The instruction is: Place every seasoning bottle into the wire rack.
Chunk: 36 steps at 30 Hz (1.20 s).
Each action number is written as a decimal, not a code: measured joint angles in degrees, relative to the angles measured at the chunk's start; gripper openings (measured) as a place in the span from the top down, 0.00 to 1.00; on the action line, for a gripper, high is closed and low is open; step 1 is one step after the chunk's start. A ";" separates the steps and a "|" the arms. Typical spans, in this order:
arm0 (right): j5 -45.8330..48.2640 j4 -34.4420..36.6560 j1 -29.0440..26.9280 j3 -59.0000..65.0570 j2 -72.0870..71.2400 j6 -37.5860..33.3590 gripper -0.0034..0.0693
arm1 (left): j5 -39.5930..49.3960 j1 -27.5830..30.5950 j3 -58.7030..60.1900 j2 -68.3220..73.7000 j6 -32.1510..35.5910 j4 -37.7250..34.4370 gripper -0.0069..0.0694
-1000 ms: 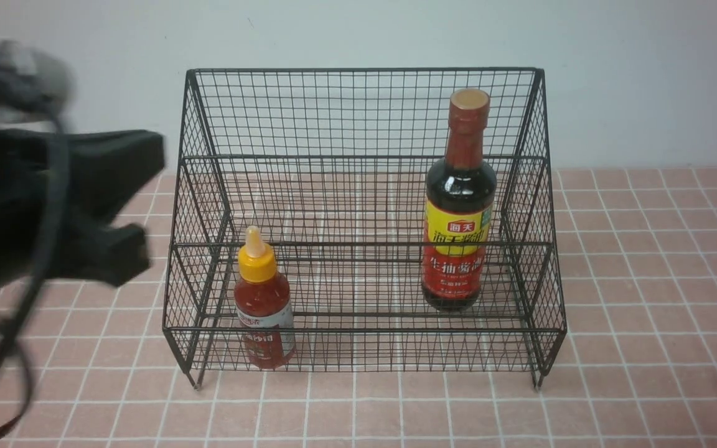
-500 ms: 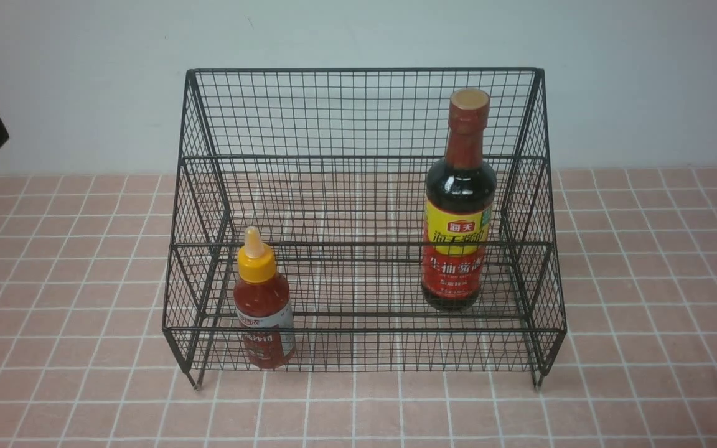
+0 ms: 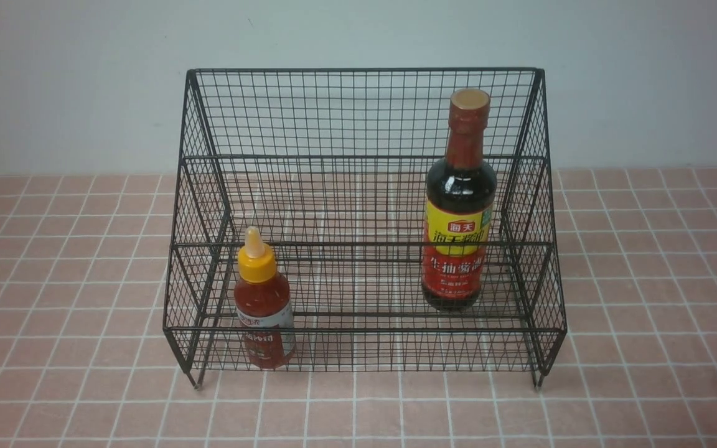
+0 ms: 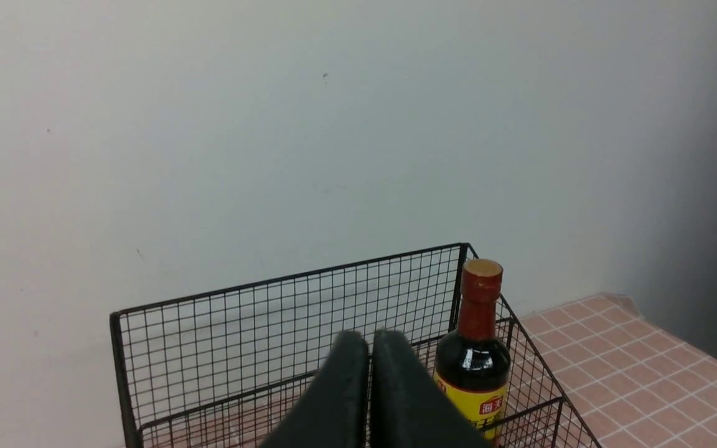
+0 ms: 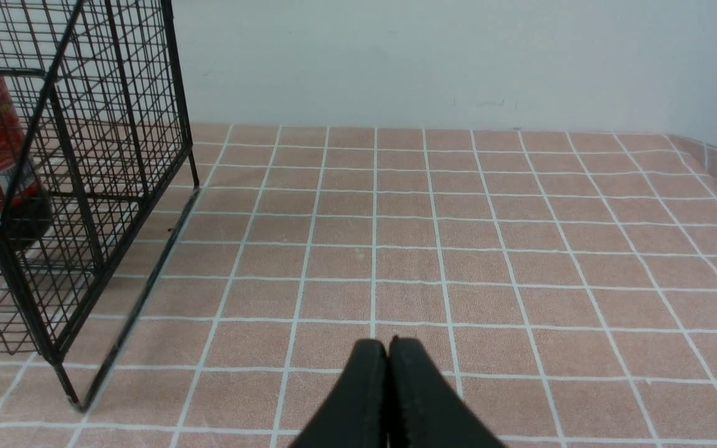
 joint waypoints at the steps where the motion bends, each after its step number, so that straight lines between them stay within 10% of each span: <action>1: 0.00 0.00 0.00 0.00 0.00 0.00 0.97 | 0.51 0.00 0.00 -0.50 0.00 -0.01 0.92; 8: 0.00 0.00 0.00 0.00 0.00 0.00 0.97 | 4.04 0.44 2.31 -6.23 0.23 2.04 0.92; 24: 0.00 0.00 0.00 0.00 0.00 0.05 0.97 | 4.93 22.91 39.07 -26.25 7.25 0.07 0.92; 36: 0.06 0.00 0.00 0.00 0.00 0.05 0.97 | 0.16 24.81 45.67 -26.29 7.67 -0.04 0.92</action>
